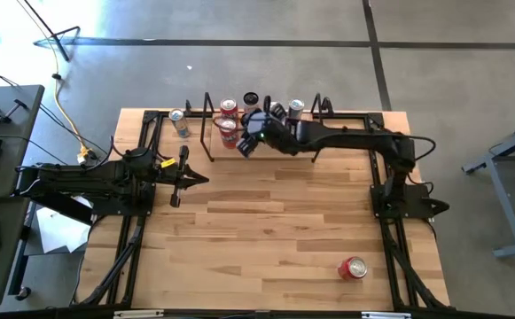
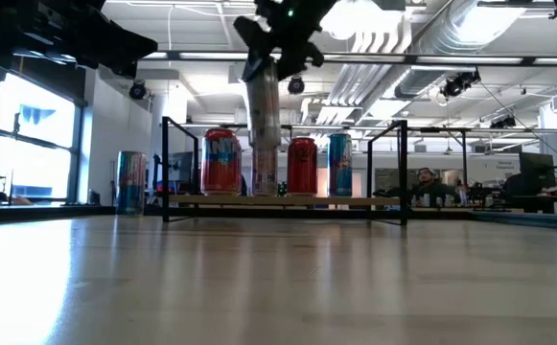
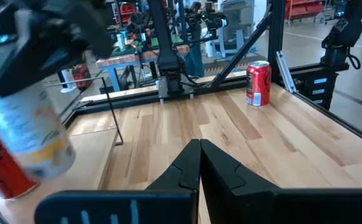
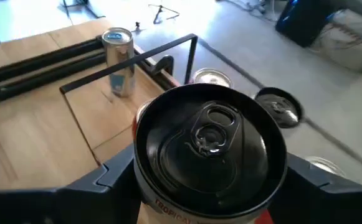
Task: Place canned beverage on shelf
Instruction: Put the white yellow soda can on the shelf aligned with the white yellow soda can
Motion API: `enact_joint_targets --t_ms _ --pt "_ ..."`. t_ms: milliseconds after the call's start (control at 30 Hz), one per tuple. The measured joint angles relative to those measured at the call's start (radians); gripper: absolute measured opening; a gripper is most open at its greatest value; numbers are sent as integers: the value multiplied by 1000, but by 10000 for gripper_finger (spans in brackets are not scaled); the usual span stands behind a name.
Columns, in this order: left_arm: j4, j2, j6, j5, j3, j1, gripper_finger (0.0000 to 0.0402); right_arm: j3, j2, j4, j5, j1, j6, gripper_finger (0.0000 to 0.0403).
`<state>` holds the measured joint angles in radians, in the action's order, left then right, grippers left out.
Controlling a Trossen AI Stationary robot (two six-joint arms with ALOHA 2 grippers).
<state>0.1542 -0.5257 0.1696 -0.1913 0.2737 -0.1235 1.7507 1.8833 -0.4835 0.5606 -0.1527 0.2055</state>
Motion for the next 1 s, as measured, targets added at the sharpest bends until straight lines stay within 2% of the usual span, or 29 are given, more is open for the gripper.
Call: enact_joint_targets --t_ms 200,600,1000 --pt "0 0 1 0 0 0 0 -67 36 112 -30 -55 30 244" --pt "0 0 0 0 0 0 0 -253 36 378 19 -60 82 244" --pt "0 0 -1 0 0 0 0 -262 51 395 26 -83 104 244"
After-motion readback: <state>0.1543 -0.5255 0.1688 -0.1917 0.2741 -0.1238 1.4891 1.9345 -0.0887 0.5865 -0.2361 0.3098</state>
